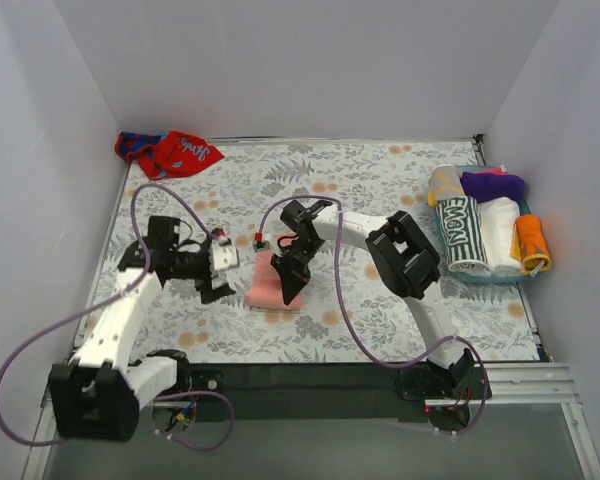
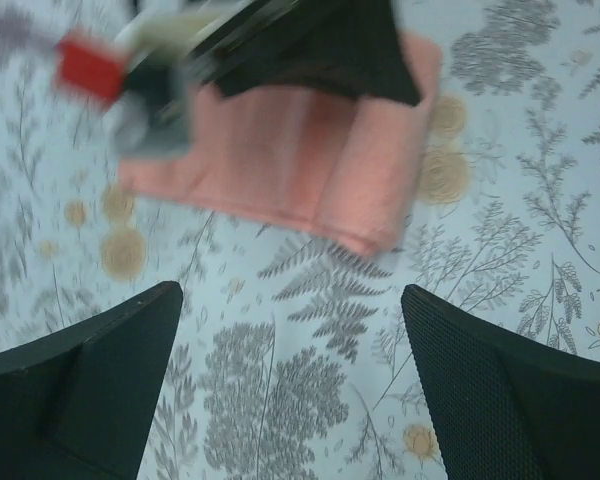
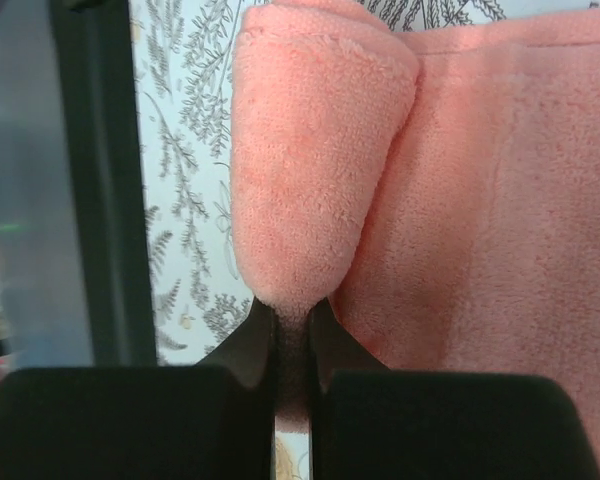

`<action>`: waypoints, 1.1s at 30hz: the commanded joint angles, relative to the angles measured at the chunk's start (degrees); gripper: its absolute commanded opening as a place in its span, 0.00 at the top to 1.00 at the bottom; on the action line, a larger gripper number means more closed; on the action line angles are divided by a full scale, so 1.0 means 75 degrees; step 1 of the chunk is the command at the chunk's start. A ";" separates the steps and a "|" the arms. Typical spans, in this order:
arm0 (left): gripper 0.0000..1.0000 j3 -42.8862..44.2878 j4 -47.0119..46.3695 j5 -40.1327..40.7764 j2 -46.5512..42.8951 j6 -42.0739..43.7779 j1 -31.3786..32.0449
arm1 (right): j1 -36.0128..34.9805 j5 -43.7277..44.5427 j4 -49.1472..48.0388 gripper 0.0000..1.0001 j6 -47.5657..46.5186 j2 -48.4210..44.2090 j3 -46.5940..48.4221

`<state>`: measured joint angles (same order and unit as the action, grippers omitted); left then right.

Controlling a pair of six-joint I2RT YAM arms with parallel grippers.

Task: Roll the towels
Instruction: Roll the towel

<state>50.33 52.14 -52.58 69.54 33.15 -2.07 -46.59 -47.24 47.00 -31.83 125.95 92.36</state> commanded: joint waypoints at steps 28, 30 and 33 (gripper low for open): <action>0.95 -0.2316 -0.3392 0.4644 0.0712 -0.0540 0.6240 | 0.1486 -0.1682 0.2721 0.61 0.0822 0.1618 0.2111; 0.97 -0.1990 -0.2747 0.4304 0.0841 -0.0634 0.6194 | 0.1781 -0.1401 0.2698 0.45 0.0951 0.1220 0.2497; 0.97 -0.1555 -0.1892 0.3638 0.1286 -0.0763 0.5949 | 0.2261 -0.0839 0.2534 0.28 0.1115 0.0552 0.2837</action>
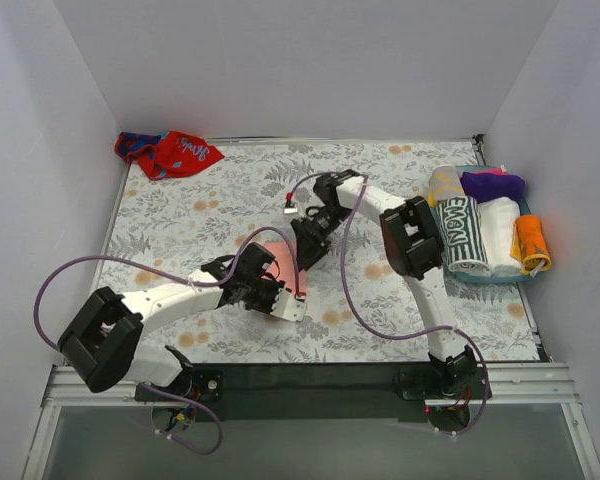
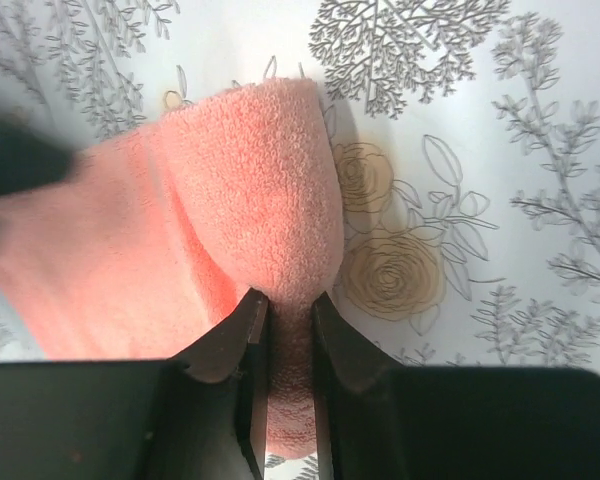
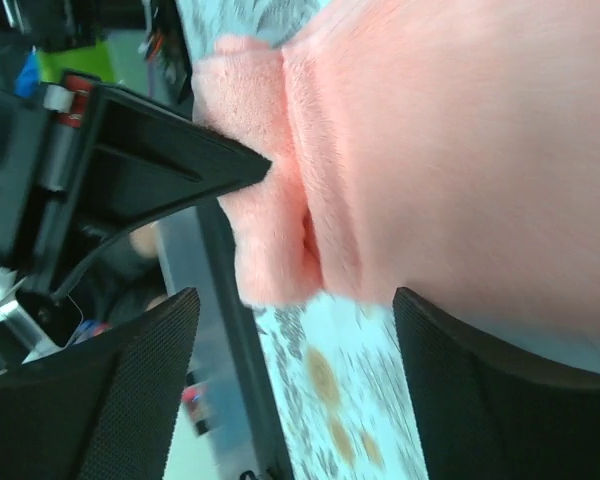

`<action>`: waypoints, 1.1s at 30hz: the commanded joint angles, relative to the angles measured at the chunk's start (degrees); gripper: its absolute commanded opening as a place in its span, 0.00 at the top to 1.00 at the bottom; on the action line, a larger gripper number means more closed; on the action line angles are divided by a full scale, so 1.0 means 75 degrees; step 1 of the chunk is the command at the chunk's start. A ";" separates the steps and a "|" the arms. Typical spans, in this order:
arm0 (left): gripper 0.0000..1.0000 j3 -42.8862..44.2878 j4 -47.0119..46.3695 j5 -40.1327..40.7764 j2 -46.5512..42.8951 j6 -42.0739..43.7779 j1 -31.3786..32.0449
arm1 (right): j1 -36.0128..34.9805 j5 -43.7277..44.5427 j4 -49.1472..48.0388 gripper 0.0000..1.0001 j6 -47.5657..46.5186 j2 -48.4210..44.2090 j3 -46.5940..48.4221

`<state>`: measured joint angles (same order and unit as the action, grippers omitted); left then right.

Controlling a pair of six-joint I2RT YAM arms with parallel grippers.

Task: Roll the towels
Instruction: Roll the towel

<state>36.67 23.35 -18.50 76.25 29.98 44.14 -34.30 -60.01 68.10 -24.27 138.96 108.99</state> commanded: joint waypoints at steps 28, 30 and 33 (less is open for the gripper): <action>0.74 0.7264 0.7527 -0.4166 0.8220 0.1874 -0.3108 | -0.2888 0.6793 -0.7835 0.09 -0.1602 -0.6575 -0.6492; 0.73 0.7240 0.7492 -0.4177 0.8244 0.1886 -0.3120 | -0.3171 0.7098 -0.8466 0.14 -0.2001 -0.6481 -0.6761; 0.72 0.7240 0.7445 -0.4212 0.8244 0.1863 -0.3131 | -0.3488 0.7274 -0.8797 0.22 -0.2446 -0.6037 -0.6985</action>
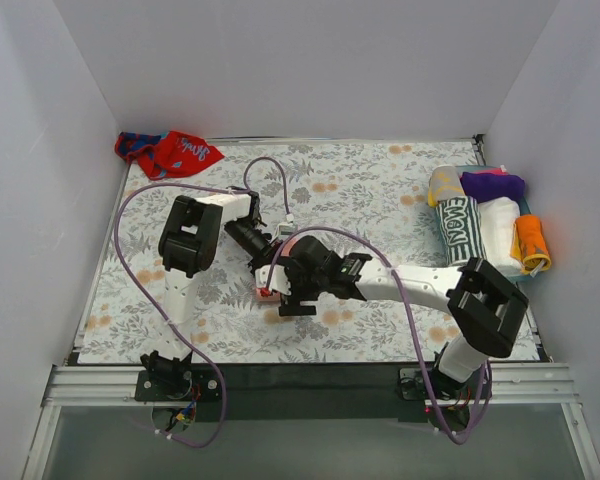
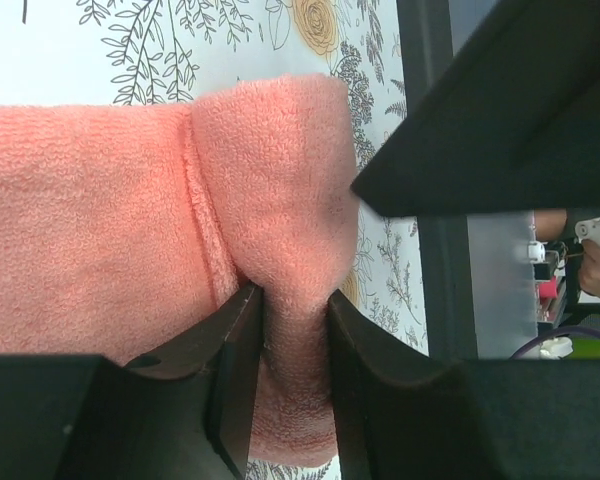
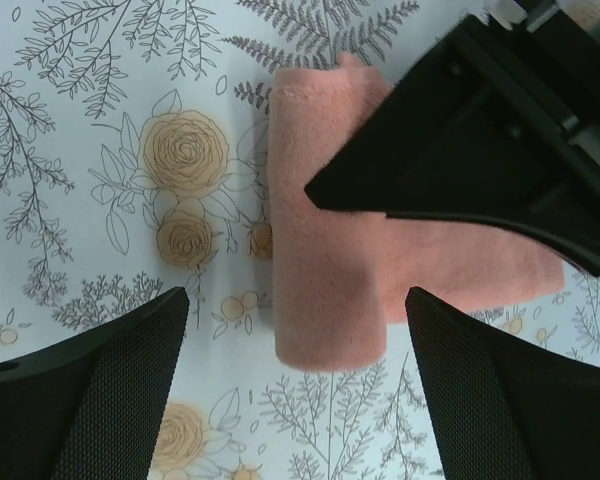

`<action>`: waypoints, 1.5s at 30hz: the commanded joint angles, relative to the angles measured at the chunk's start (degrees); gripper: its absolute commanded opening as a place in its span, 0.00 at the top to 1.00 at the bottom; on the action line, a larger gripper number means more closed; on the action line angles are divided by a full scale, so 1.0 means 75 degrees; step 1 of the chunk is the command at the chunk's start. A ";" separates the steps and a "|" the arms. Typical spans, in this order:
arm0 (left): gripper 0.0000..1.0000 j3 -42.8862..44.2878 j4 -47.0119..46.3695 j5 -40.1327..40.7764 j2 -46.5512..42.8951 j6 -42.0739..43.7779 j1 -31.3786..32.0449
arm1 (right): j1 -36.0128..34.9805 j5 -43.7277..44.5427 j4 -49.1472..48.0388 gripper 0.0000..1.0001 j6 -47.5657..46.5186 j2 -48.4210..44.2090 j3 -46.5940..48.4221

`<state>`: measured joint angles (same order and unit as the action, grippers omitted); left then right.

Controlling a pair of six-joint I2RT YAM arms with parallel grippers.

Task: Roll the towels
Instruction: Roll the towel

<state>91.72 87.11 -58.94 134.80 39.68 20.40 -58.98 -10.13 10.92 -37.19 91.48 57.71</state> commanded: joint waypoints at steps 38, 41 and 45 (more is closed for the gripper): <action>0.31 -0.5629 -0.6115 0.1364 -0.8572 -0.0322 -0.2312 | 0.2028 -0.5527 0.4849 0.99 0.1619 0.4594 0.4210; 0.27 -0.6844 -0.7062 0.2336 -0.9908 -0.0462 -0.1130 | 0.2134 -0.6030 0.5258 0.99 0.1537 0.5143 0.4632; 0.22 -0.7892 -0.8063 0.3532 -1.0883 -0.0556 0.0812 | 0.2262 -0.6336 0.5808 0.99 0.1525 0.5766 0.5159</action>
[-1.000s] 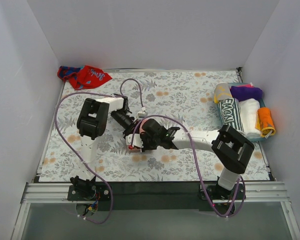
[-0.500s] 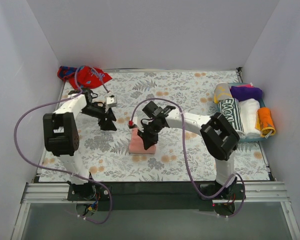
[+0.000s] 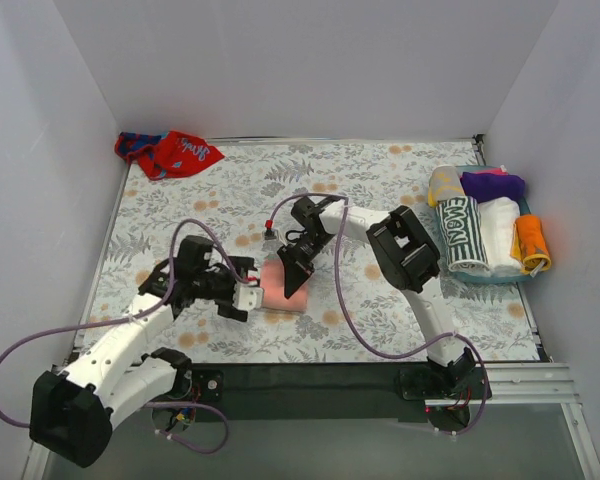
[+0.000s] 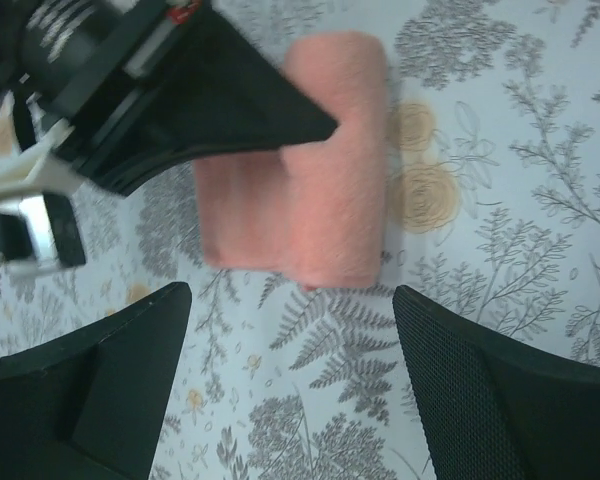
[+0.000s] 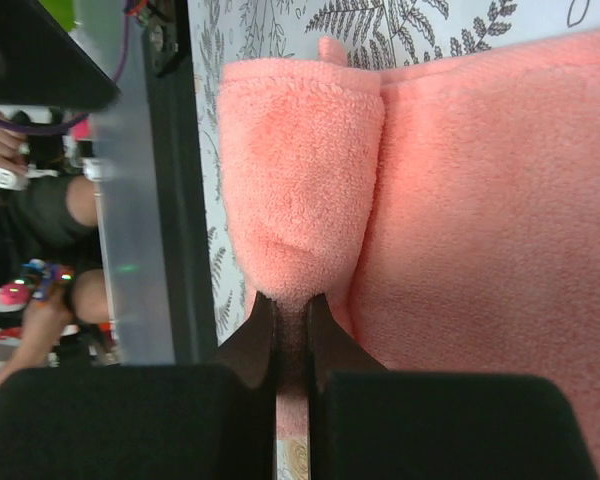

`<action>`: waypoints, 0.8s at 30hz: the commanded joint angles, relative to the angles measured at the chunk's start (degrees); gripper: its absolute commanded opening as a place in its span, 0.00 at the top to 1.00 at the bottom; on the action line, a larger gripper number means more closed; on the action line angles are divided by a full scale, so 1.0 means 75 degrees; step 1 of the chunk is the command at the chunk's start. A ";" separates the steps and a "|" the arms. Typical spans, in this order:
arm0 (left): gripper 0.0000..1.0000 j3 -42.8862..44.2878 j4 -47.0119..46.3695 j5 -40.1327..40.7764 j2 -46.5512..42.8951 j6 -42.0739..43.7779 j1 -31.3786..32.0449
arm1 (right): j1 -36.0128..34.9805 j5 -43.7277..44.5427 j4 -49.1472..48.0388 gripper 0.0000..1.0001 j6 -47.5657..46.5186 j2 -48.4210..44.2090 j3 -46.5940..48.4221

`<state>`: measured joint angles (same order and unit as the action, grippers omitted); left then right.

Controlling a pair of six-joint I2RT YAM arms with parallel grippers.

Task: Roll the towels
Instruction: Roll the towel

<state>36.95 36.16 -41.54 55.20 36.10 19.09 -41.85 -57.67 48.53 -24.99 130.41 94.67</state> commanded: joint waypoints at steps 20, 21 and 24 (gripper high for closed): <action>0.91 -0.0334 -0.1415 0.3337 0.2718 -0.0653 0.3419 | 0.0587 0.0258 0.1380 0.64 -0.0148 0.0613 0.0911; 0.92 -0.0252 -0.1214 0.3208 0.2730 -0.0653 0.3408 | 0.0645 0.0422 0.1392 0.56 -0.0067 0.0519 0.1005; 0.94 0.0100 -0.0464 0.2821 0.2858 -0.0770 0.3408 | 0.1089 0.0973 0.1392 0.43 0.0062 0.0086 0.1473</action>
<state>36.27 20.78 -17.96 75.18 32.12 44.80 -37.23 -59.55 59.37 -23.70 136.27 101.62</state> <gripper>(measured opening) 0.129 0.524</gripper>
